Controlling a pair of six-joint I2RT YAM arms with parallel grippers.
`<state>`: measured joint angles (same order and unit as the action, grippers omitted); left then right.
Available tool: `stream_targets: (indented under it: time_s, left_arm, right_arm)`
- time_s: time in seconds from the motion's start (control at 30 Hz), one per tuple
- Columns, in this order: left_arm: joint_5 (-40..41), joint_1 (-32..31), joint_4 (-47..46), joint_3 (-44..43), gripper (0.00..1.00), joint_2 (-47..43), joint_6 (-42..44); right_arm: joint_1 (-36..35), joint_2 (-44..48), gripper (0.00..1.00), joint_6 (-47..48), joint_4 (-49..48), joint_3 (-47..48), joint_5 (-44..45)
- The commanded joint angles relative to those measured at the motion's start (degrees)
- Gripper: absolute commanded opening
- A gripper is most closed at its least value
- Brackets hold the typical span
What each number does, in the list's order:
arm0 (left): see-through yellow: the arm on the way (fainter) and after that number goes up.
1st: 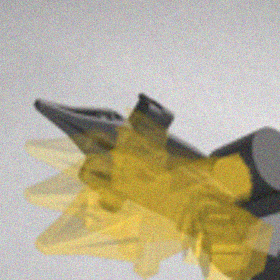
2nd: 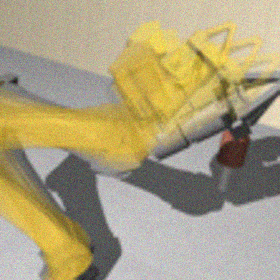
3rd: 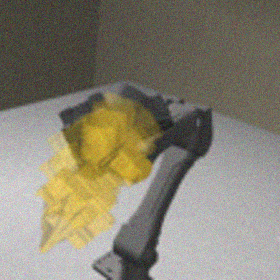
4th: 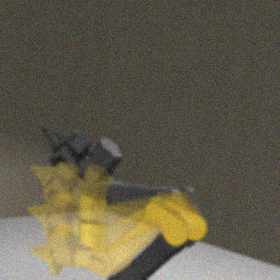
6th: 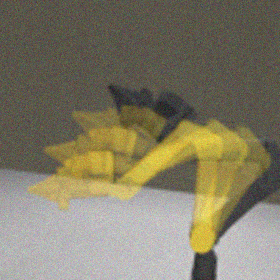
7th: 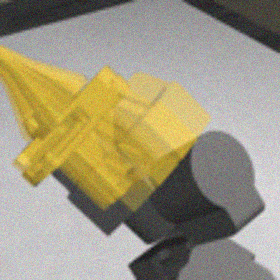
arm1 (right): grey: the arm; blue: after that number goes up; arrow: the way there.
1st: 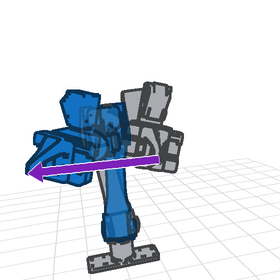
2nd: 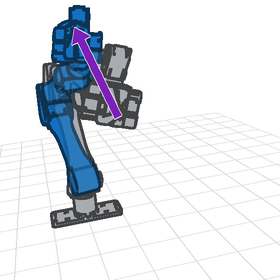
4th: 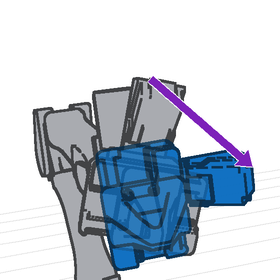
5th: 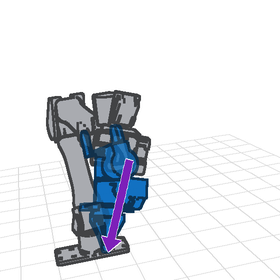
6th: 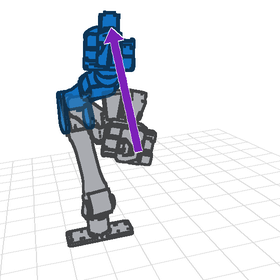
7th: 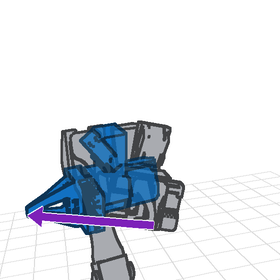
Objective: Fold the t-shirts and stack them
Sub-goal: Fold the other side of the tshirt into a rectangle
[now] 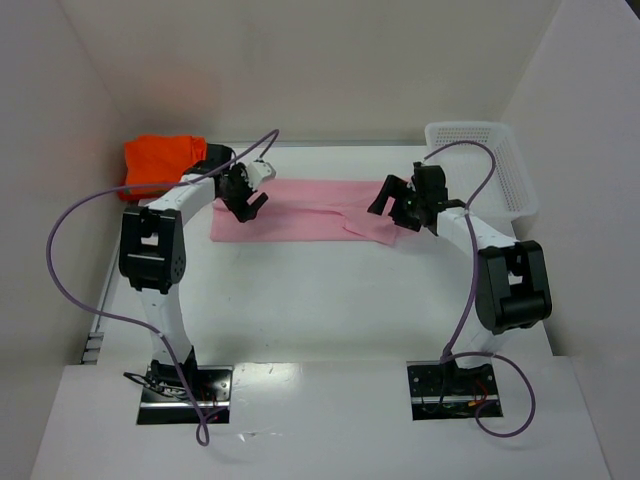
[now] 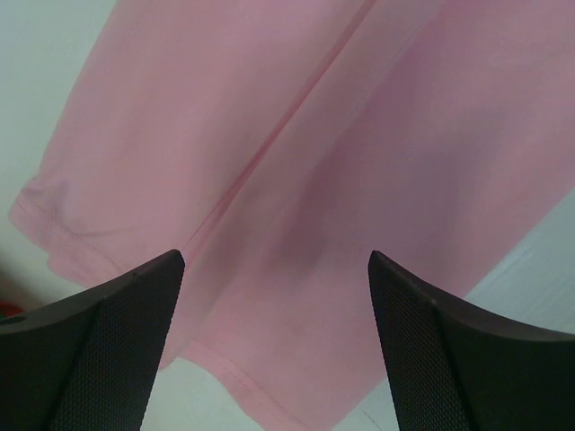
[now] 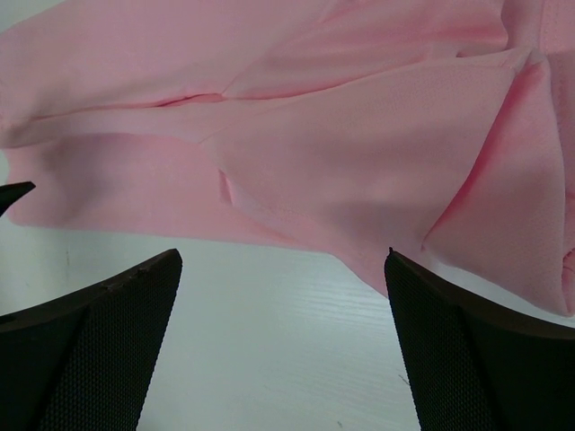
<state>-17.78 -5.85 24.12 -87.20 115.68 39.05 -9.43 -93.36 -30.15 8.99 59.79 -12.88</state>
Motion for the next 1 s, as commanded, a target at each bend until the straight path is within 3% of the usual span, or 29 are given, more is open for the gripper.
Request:
stream_targets:
  time_s: [0.0,0.2,0.43,0.7,0.97]
  left_arm:
    - [-4.46,-1.88,-3.54,2.03,0.91,-1.95,2.61]
    - [-2.43,-2.41,-12.95,5.72,0.91,-2.74,-5.56]
    - [6.61,-3.56,-13.74,4.93,0.92,0.25,-6.26]
    - [6.80,-3.56,-10.50,0.10,0.92,6.40,-5.74]
    - [5.65,-3.56,-8.83,0.10,0.92,7.46,-4.51]
  right_arm:
    - [0.11,-2.34,0.99,0.80,-1.52,3.13,1.02]
    - [0.11,-7.01,0.99,1.41,4.10,6.39,7.08]
    - [0.11,-6.48,0.97,0.27,5.94,5.86,9.90]
    - [0.11,-7.18,0.94,0.27,5.42,5.34,9.90]
    - [0.11,-10.26,0.77,-0.26,2.52,5.42,7.62]
